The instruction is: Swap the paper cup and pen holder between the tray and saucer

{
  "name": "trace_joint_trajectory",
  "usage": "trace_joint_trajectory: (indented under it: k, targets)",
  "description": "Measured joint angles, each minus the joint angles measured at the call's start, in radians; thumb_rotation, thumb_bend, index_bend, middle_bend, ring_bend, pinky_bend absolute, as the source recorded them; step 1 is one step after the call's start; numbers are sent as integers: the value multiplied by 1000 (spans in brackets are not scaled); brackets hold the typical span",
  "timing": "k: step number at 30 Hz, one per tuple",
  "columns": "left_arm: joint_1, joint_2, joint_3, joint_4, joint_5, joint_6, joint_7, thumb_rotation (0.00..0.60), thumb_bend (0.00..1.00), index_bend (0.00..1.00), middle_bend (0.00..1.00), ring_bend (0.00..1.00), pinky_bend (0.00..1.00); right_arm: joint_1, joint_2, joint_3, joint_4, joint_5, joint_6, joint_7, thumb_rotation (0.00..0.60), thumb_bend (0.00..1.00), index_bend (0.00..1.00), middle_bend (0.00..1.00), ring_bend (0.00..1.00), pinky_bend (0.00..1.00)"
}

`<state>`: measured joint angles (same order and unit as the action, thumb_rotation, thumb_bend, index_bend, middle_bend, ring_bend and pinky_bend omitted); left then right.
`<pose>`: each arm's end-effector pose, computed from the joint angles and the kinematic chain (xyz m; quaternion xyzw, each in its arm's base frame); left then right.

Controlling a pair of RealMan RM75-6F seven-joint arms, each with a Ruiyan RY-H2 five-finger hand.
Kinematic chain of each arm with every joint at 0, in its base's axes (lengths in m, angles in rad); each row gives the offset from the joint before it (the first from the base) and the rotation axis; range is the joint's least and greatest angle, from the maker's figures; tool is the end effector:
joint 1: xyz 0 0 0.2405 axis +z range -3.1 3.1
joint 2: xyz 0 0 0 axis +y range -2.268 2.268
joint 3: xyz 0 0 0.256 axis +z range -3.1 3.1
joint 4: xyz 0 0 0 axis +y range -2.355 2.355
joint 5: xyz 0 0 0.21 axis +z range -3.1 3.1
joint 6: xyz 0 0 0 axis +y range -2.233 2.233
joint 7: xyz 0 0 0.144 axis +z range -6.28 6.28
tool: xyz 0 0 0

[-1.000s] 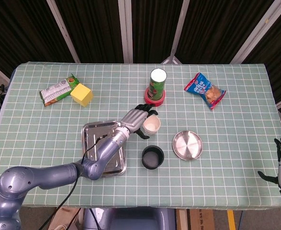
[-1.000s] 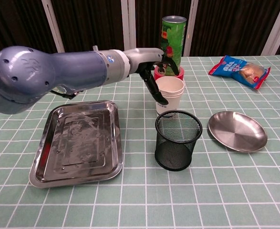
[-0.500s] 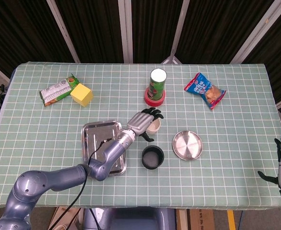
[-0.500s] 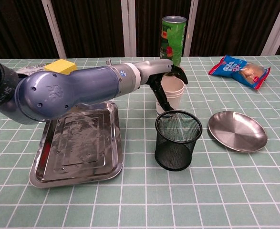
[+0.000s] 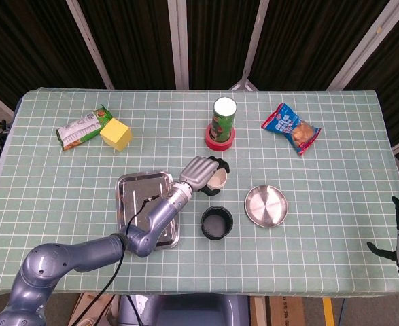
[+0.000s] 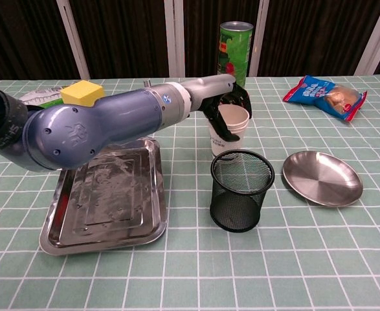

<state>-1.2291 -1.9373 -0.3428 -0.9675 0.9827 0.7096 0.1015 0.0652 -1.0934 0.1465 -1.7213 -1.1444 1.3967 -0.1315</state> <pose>0.0163 0.4078 -0.1122 -0.7513 -0.4067 -0.4311 0.2903 -0.3372 -0.1853 0.1735 0.4897 -0.4665 0.3104 0.6681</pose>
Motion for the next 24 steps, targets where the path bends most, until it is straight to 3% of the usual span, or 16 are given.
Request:
trace_joint_trajectory:
  k: [6, 15, 19, 24]
  targets:
    - [16, 6, 2, -8, 7, 33, 29, 600, 585, 455, 444, 383, 496, -1, 2, -1, -1, -2, -4, 3, 600, 0, 0, 7, 49, 0]
    - [42, 57, -8, -78, 5, 63, 59, 600, 560, 454, 418, 380, 488, 2, -3, 1, 2, 11, -12, -2, 600, 0, 0, 7, 48, 0]
    - [65, 126, -11, -170, 17, 89, 70, 600, 547, 445, 394, 352, 461, 2, -2, 0, 2, 11, -16, 1, 600, 0, 0, 7, 49, 0]
    - [122, 276, -3, -368, 18, 122, 102, 600, 527, 430, 392, 351, 450, 2, 0, -1, 1, 10, -19, 4, 600, 0, 0, 7, 50, 0]
